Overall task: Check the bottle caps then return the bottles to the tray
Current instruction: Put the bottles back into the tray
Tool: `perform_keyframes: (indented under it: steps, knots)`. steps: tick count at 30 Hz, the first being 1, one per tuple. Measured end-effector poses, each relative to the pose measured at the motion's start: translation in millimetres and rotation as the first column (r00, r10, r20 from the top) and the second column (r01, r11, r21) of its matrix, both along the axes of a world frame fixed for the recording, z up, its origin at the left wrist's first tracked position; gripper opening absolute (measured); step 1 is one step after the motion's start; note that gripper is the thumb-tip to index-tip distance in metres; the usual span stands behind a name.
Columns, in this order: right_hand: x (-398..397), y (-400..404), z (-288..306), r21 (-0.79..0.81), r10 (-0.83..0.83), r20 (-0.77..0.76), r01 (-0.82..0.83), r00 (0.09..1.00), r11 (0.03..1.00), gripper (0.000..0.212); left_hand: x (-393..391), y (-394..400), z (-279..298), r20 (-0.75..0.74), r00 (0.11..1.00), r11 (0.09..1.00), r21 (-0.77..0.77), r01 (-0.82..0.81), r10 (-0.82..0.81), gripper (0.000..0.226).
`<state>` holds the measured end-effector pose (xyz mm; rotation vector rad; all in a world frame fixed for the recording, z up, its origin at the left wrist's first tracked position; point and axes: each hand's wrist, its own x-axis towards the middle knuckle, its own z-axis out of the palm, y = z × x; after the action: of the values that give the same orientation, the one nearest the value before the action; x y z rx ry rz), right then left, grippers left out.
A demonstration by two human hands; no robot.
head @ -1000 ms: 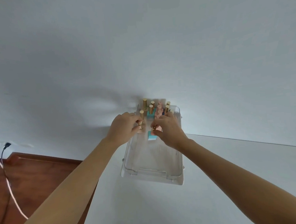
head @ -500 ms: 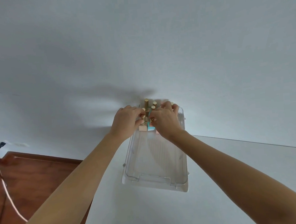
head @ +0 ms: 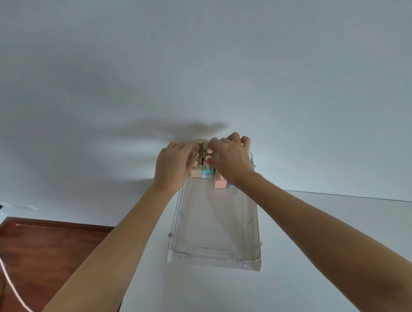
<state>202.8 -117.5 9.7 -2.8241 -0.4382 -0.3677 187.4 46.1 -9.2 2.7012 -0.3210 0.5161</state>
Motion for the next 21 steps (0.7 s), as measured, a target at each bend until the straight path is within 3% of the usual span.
perform_keyframes:
  steps: [3, 6, 9, 12, 14, 21]
  knots:
    - [-3, -30, 6, 0.191, -0.062, 0.011, 0.059, 0.998, 0.98, 0.024, -9, -7, -1, 0.064, 0.997, 0.998, -0.042, 0.046, -0.044, 0.054]
    - [-14, -58, 10, 0.331, -0.106, -0.252, 0.189, 0.962, 0.924, 0.051, -19, -23, -4, 0.048, 0.989, 0.99, 0.004, 0.142, -0.142, 0.069]
    - [-23, -63, 3, 0.175, -0.109, -0.427, 0.2, 0.898, 0.964, 0.053, -23, -41, -9, 0.017, 0.987, 0.978, 0.142, 0.156, -0.16, 0.074]
    - [-31, -59, -11, -0.043, -0.173, -0.362, 0.169, 0.916, 0.985, 0.027, -22, -52, -12, 0.043, 0.993, 0.979, 0.18, 0.099, -0.108, 0.064]
    - [-32, -57, -18, -0.14, -0.218, -0.29, 0.184, 0.932, 0.973, 0.022, -20, -55, -15, 0.068, 0.995, 0.98, 0.193, 0.056, -0.07, 0.053]
    - [-24, -51, -37, -0.132, -0.245, -0.204, 0.222, 0.948, 0.966, 0.015, -7, -53, -21, 0.063, 0.998, 0.972, 0.233, 0.004, -0.019, 0.06]
